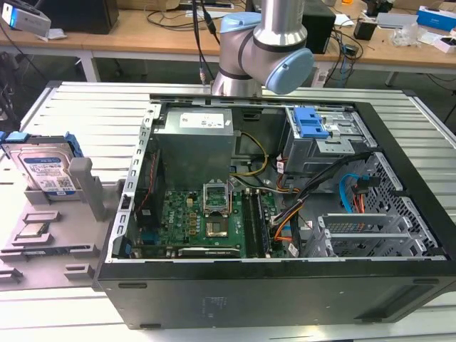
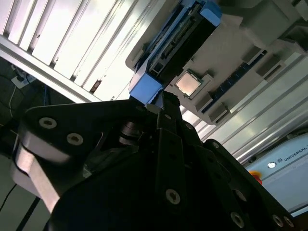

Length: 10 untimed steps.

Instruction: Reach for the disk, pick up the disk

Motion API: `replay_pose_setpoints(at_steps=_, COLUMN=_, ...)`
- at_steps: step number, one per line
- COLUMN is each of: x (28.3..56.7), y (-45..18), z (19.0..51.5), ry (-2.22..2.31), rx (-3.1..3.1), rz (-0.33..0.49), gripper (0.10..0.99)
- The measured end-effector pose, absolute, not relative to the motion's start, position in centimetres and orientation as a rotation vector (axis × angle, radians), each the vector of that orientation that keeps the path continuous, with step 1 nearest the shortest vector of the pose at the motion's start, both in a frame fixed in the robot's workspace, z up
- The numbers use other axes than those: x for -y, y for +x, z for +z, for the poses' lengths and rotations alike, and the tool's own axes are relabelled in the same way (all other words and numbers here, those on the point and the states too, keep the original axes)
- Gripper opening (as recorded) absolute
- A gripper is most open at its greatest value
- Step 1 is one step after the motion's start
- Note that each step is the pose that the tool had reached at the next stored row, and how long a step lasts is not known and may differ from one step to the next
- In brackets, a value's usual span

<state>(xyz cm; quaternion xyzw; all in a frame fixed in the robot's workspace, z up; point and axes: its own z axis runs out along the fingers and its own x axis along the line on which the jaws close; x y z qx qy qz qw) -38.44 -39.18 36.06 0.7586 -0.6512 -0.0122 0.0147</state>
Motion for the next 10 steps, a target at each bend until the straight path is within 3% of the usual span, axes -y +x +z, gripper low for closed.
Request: replay_pose_setpoints(at_steps=10, x=39.17, y=-38.44, z=36.01, ry=2.216, rx=2.185, rz=-0.039, gripper=0.106)
